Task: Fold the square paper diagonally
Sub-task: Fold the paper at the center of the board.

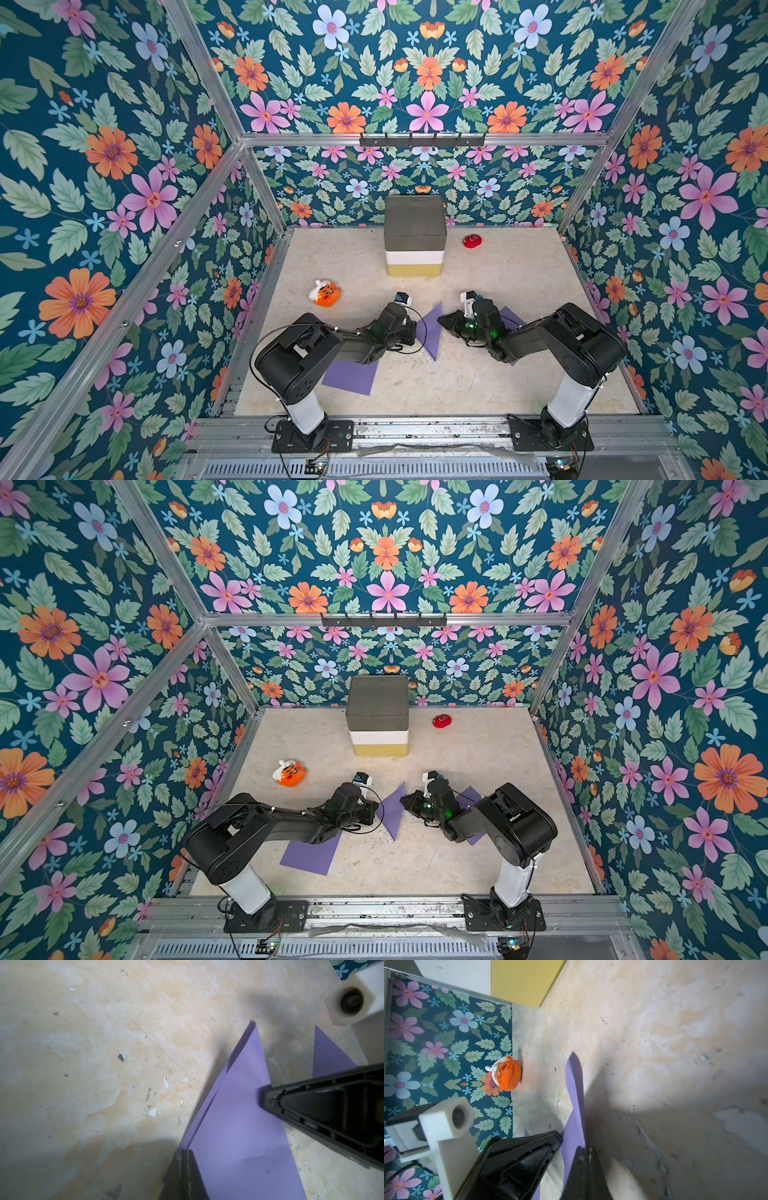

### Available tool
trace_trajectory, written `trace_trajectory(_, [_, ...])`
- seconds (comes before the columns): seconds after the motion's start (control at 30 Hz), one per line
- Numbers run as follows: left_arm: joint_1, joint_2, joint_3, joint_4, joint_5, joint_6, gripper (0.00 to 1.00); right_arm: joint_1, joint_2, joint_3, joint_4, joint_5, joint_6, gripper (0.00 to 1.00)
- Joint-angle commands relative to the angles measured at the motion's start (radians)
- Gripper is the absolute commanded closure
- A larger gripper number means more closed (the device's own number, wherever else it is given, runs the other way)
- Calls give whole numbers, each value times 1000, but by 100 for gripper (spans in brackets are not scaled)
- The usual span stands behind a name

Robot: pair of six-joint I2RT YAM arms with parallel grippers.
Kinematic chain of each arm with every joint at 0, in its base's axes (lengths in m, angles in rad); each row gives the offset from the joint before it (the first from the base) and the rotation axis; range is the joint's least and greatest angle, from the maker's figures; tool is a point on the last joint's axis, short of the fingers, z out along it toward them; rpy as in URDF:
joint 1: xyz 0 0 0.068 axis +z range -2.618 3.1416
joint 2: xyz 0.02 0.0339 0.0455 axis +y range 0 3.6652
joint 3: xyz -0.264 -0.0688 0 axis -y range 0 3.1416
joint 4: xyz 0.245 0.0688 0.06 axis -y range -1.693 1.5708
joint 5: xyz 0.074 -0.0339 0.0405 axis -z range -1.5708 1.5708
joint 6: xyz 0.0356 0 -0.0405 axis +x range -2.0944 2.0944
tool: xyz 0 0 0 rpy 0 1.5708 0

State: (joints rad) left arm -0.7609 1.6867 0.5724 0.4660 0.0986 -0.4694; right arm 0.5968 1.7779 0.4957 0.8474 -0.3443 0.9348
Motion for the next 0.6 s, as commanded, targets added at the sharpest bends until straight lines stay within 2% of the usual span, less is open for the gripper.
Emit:
trace_trajectory(0.0, [0, -24, -12, -230, 4, -4, 87, 3, -17, -9, 44, 41, 21, 100])
trace_trajectory(0.17, [0, -117, 11, -252, -21, -45, 66, 26, -55, -19, -8, 130, 44, 100])
trace_trajectory(0.33, [0, -226, 21, -309, -93, -94, 57, 72, -111, -29, -116, 279, 100, 100])
trace_trajectory(0.47, [-1, -327, -4, -293, -58, -150, 61, 122, -160, -13, -219, 395, 181, 100])
trace_trajectory(0.57, [0, -357, -23, -199, 79, -186, 71, 155, -157, -9, -223, 445, 251, 100])
